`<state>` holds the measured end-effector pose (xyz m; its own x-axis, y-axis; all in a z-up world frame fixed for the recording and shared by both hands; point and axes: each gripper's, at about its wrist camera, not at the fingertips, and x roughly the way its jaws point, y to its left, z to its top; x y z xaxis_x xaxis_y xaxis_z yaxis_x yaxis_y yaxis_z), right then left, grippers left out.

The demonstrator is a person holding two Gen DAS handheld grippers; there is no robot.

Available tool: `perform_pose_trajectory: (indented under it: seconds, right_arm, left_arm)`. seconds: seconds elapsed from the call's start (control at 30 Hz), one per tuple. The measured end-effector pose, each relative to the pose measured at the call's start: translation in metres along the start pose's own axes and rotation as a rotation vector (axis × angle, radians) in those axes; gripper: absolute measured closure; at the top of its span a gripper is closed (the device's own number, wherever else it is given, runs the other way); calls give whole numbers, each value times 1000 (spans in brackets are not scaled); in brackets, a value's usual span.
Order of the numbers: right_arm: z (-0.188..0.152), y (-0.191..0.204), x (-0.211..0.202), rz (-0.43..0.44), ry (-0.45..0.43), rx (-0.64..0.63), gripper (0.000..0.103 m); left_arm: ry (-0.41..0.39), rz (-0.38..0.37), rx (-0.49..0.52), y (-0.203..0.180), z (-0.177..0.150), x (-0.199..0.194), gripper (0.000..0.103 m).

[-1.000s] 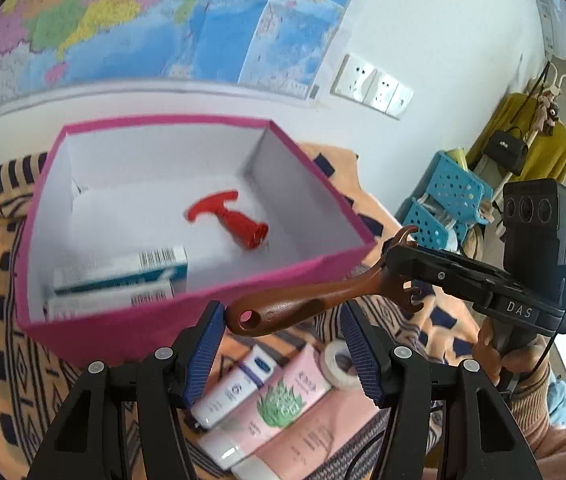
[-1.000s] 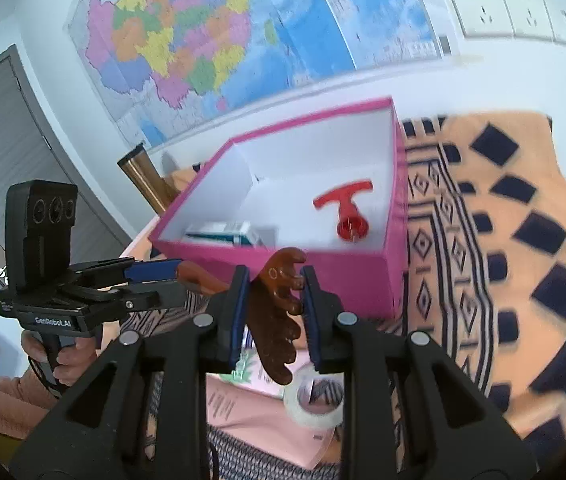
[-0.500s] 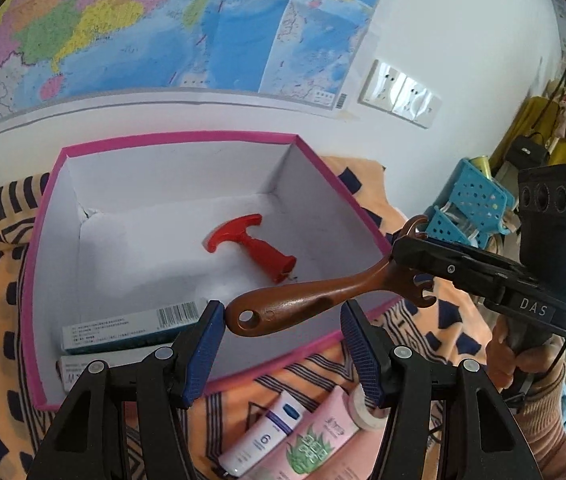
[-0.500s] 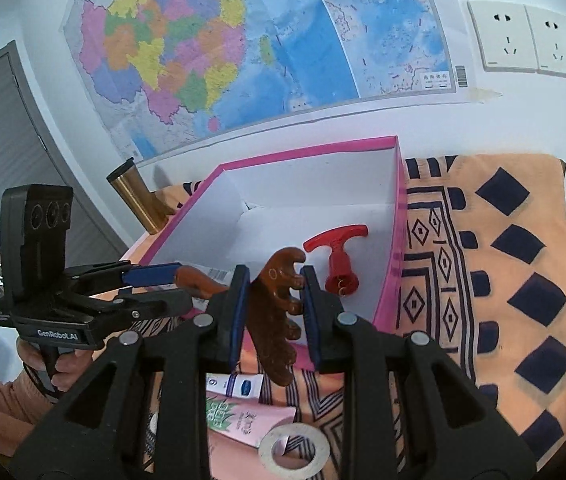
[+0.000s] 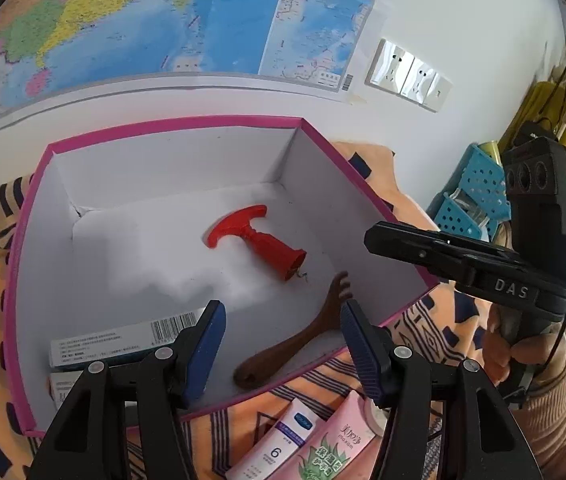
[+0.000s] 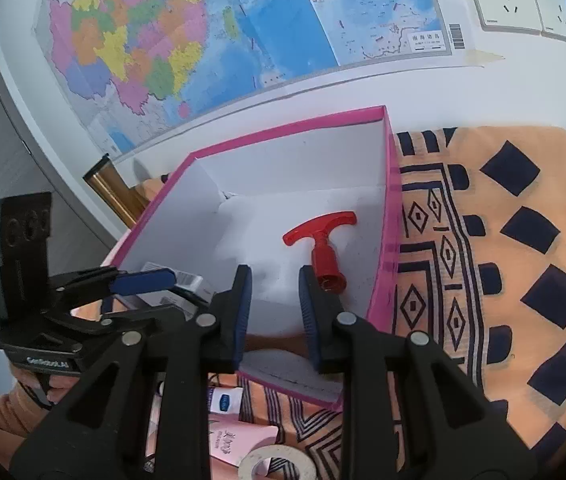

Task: Organize rigid objects
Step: 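Lower the comb into the magenta box and open the right gripper, then move the right gripper to the white tape roll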

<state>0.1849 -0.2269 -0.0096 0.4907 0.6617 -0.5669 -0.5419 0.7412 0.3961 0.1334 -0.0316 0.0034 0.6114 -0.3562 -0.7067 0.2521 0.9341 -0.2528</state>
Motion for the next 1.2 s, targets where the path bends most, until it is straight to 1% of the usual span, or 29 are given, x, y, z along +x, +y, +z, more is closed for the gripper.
perform_pose_trajectory:
  seconds: [0.23,0.33,0.47,0.57,0.67,0.77,0.87,1.0,1.2]
  right_arm:
    - [-6,-1,-14,-20,-30,7,76]
    - [-13,1,-26,0,-48,9,74]
    - [-21,6,-40,25,-69,5,71]
    - [-29,11,-49,40,-74,-2,68]
    - [-39,14,-55,54,-70,-7,66]
    - [-51,15,-57,58,-50,-5,65]
    - [-64,14,-55,42,-21,1,65]
    - [-89,6,-44,20,55,27,60]
    - [-117,-7,-32,-24,132,67,60]
  left_arm:
    - [-45,-3,12,0,-8,-16,43]
    - [-70,0,30,-3,-14,-26,40]
    - [-100,-7,59,-9,-26,-42,39]
    - [-111,-11,76,-15,-34,-50,37]
    - [-105,-23,85,-20,-41,-52,34]
    - [-85,-48,84,-25,-49,-50,33]
    - [-64,-60,96,-33,-58,-45,33]
    - [-28,-76,97,-39,-67,-35,33]
    - [30,-93,99,-50,-81,-18,33]
